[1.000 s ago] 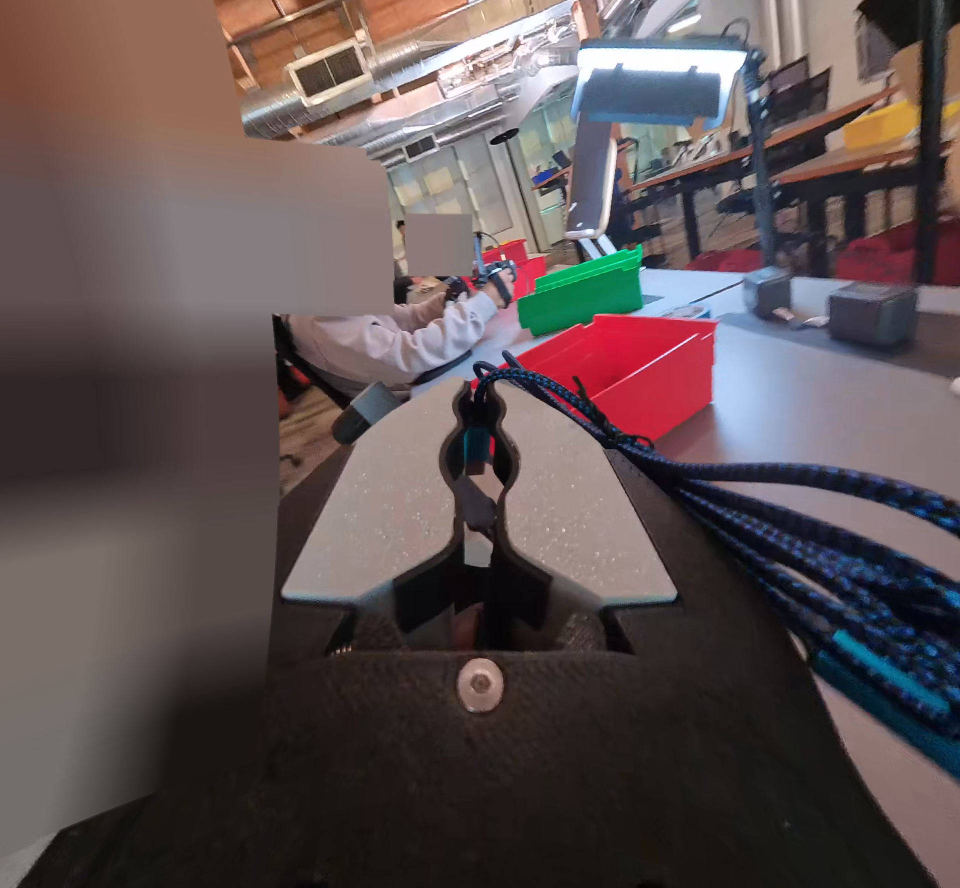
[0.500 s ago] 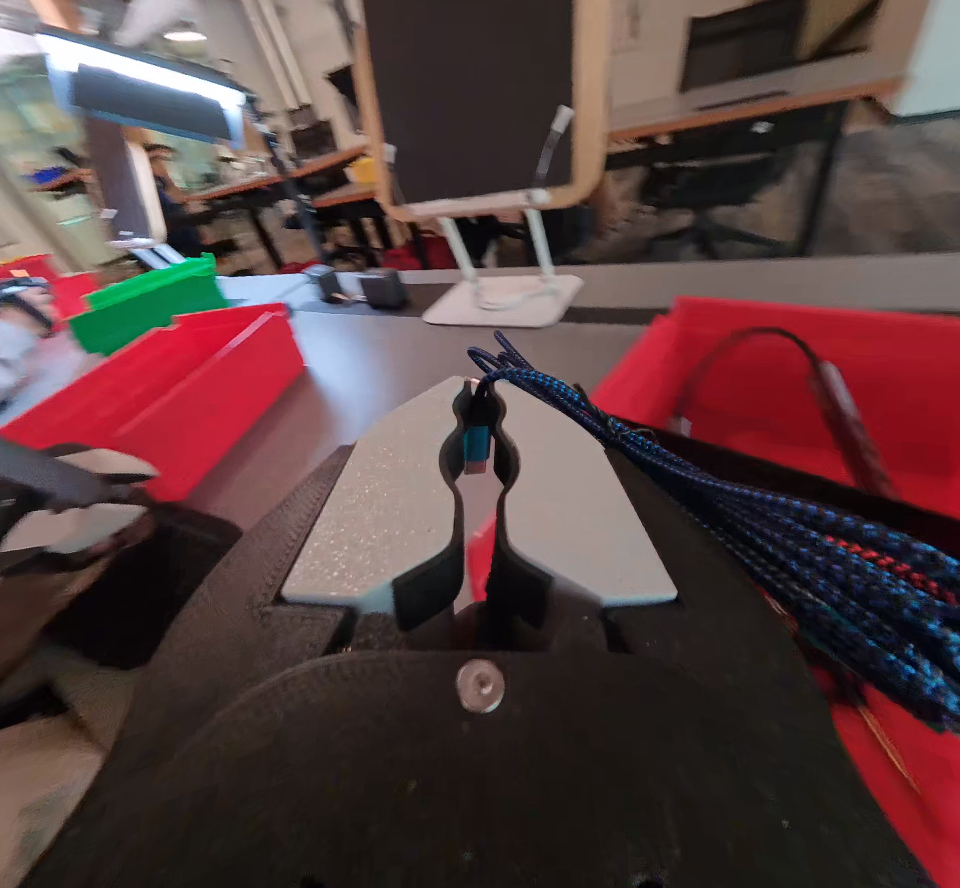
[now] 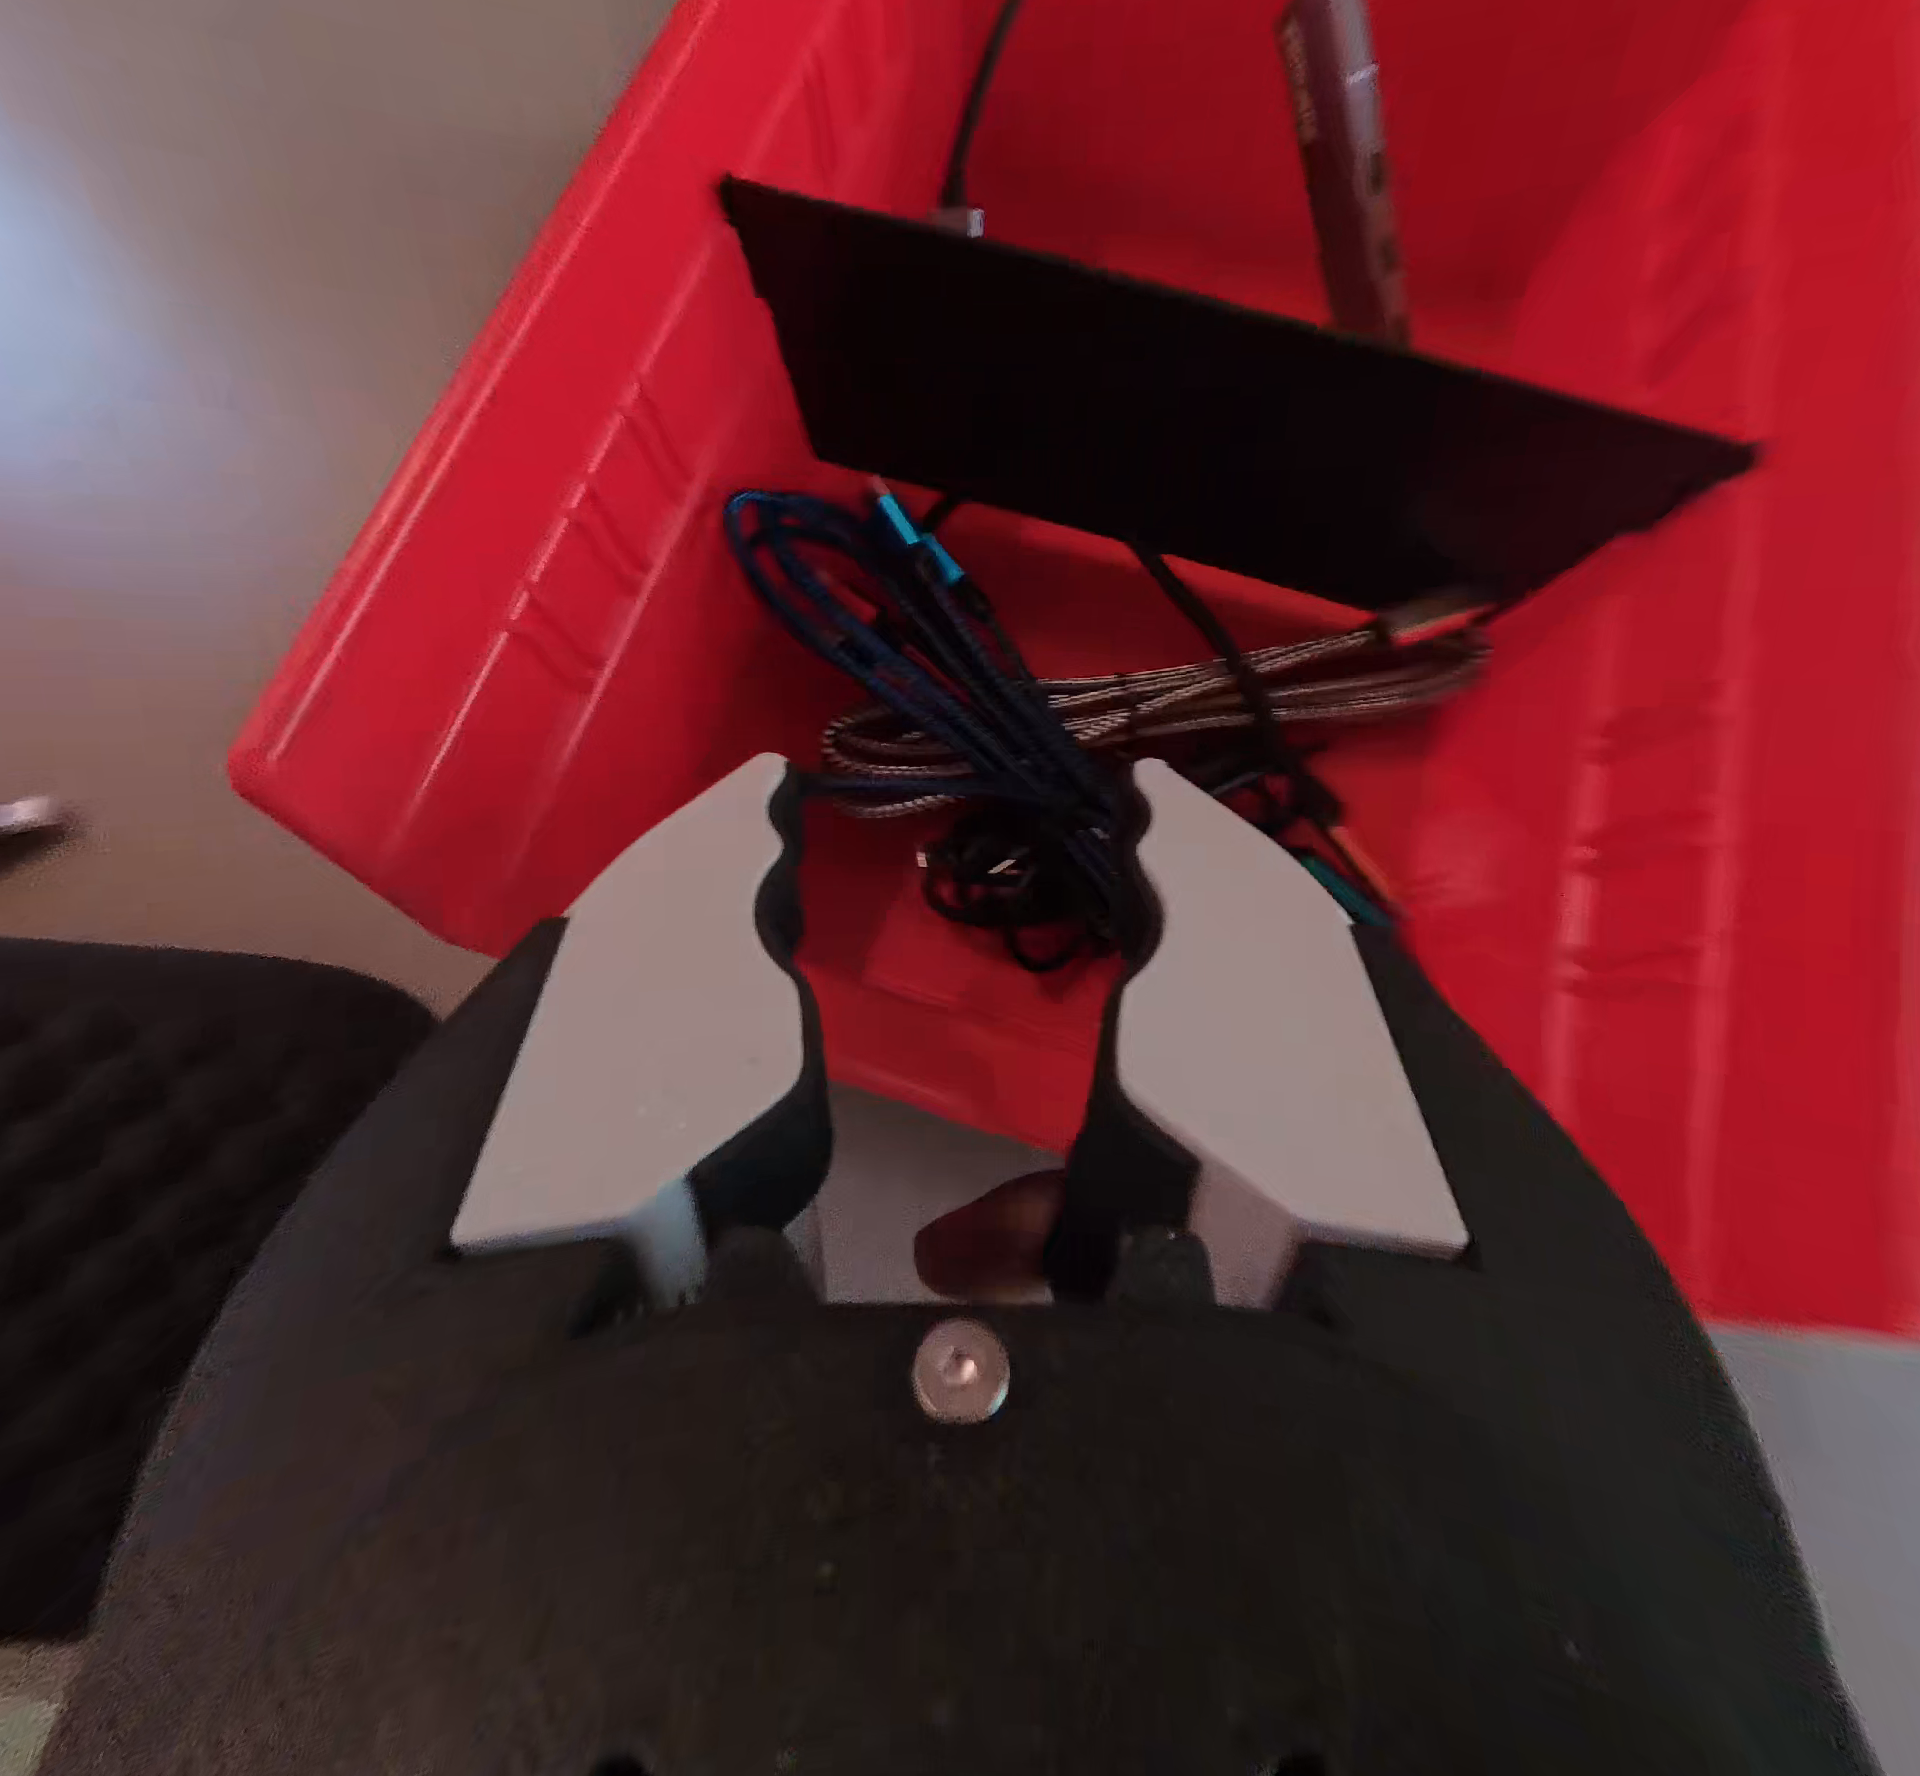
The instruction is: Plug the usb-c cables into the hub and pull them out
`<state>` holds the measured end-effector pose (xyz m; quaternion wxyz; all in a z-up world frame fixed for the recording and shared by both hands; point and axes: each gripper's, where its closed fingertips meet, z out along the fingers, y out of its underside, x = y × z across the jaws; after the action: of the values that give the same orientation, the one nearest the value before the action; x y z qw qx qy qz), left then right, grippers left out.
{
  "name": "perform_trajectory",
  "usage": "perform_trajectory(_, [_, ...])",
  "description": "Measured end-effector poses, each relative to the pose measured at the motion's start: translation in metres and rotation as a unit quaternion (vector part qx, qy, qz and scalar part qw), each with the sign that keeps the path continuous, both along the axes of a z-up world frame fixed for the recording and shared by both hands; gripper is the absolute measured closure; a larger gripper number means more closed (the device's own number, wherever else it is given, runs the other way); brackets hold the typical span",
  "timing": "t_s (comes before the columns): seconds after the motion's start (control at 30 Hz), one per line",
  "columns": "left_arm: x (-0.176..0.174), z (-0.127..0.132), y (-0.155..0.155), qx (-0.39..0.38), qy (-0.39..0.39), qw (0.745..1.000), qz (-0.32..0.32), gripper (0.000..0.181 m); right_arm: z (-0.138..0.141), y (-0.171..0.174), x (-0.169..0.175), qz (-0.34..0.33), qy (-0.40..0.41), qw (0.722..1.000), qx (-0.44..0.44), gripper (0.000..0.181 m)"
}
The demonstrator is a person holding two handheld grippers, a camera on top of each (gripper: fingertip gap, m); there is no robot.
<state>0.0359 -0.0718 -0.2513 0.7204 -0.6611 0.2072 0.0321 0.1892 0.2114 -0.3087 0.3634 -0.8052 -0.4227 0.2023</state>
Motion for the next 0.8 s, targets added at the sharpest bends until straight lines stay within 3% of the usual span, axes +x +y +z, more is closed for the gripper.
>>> perform_trajectory(0.1, [-0.001, 0.002, -0.001, 0.007, -0.005, 1.000, 0.001, 0.164, 0.036, 0.005, 0.002, -0.050, -0.015, 0.992, 0.119, 0.114])
perform_trajectory(0.17, [-0.003, 0.004, -0.002, 0.011, -0.013, 1.000, 0.003, 0.164, 0.075, -0.016, -0.020, -0.024, 0.060, 0.979, 0.195, 0.114])
perform_trajectory(0.27, [-0.006, 0.005, -0.002, 0.013, -0.026, 1.000, 0.003, 0.164, 0.116, -0.089, -0.070, 0.130, 0.197, 0.945, 0.225, 0.110])
perform_trajectory(0.37, [-0.006, 0.006, -0.003, 0.016, -0.026, 1.000, 0.003, 0.164, 0.137, -0.174, -0.104, 0.289, 0.326, 0.882, 0.179, 0.092])
perform_trajectory(0.47, [-0.005, 0.004, -0.001, 0.011, -0.020, 1.000, 0.005, 0.164, 0.150, -0.231, -0.119, 0.360, 0.434, 0.811, 0.156, 0.059])
perform_trajectory(0.57, [-0.003, 0.002, 0.000, 0.004, -0.009, 1.000, 0.006, 0.164, 0.150, -0.250, -0.131, 0.358, 0.466, 0.784, 0.200, 0.044])
perform_trajectory(0.7, [-0.001, -0.002, 0.002, -0.004, 0.003, 1.000, 0.007, 0.164, 0.132, -0.271, -0.145, 0.393, 0.417, 0.784, 0.239, 0.040])
perform_trajectory(0.8, [0.000, -0.002, 0.002, -0.005, 0.008, 1.000, 0.007, 0.164, 0.135, -0.280, -0.145, 0.395, 0.439, 0.777, 0.221, 0.060])
